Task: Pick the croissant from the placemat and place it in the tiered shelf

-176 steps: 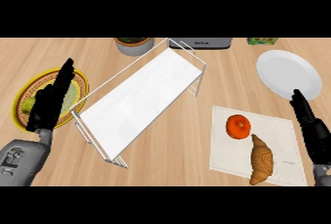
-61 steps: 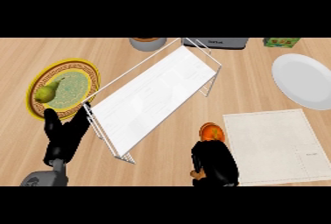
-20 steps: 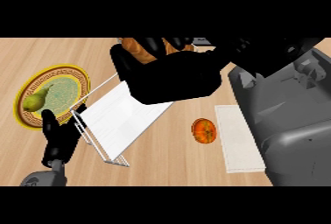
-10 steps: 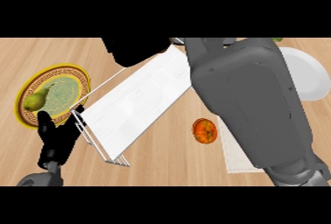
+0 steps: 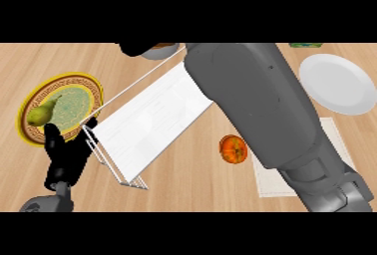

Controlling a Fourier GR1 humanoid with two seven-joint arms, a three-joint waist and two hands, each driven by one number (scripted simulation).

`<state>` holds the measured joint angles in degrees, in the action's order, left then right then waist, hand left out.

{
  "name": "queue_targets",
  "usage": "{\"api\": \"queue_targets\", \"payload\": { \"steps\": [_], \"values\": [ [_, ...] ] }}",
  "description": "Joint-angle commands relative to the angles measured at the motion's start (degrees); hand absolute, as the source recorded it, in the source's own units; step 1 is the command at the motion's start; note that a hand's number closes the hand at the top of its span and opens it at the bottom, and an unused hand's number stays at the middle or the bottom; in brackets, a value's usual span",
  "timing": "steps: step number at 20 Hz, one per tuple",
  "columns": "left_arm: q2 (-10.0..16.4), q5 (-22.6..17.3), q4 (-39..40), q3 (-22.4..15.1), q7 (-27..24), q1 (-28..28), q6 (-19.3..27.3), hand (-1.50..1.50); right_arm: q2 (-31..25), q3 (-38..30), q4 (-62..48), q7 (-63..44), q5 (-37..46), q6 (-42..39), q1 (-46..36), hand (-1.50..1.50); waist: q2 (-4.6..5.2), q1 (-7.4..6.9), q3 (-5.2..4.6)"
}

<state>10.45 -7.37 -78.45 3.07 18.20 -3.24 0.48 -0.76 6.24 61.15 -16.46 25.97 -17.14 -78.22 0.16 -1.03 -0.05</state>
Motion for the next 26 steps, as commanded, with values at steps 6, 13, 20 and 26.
{"api": "queue_targets", "payload": {
  "steps": [6, 13, 20, 26],
  "values": [
    [-1.02, 0.98, 4.34, 0.26, -2.33, -1.54, -0.36, 0.00, 0.72, -0.52, -10.76, 6.64, -0.33, 3.59, -5.17, 1.50, 0.11, 0.08, -0.03],
    [-1.85, 1.86, 3.53, 0.43, -2.93, -0.80, 0.90, 0.00, -0.49, 3.01, -8.74, 10.49, 4.66, 2.87, -2.21, 1.50, -0.05, 0.62, 0.00],
    [0.61, 0.20, 2.66, 1.85, -4.07, 1.56, -2.63, 0.00, 0.75, -8.24, -9.65, 1.95, -8.76, 8.06, -3.46, -1.50, -0.21, 0.17, 0.02],
    [-1.49, 1.04, 5.46, 1.21, -3.47, -2.37, -0.93, 0.00, 0.76, -12.60, -12.38, 0.74, -18.93, 9.41, -5.73, -1.50, 0.04, 0.24, -0.01]
  ]
}}
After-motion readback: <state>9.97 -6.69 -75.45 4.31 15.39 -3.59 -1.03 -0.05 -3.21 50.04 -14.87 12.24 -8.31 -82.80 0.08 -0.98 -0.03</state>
